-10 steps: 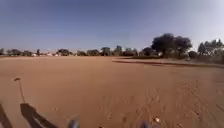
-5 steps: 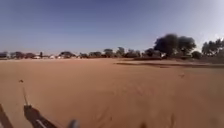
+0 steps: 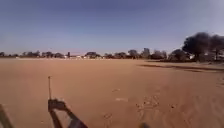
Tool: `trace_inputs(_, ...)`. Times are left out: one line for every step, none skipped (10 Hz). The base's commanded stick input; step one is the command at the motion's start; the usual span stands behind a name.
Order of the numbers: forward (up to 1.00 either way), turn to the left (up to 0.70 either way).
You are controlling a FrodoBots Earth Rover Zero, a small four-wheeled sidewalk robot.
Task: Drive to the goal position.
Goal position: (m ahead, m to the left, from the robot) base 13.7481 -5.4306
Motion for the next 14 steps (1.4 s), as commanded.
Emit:
trace_inputs(1.00,0.05)
trace_inputs(1.00,0.00)
trace_inputs(1.00,0.00)
trace_inputs(1.00,0.00)
trace_inputs(1.00,0.00)
trace_inputs(1.00,0.00)
trace_inputs(1.00,-0.13)
trace_inputs(1.00,-0.39)
trace_inputs(1.00,-0.39)
trace_inputs(1.00,-0.39)
trace_inputs(1.00,-0.39)
trace_inputs(1.00,-0.39)
trace_inputs(1.00,-0.34)
trace_inputs(1.00,-0.21)
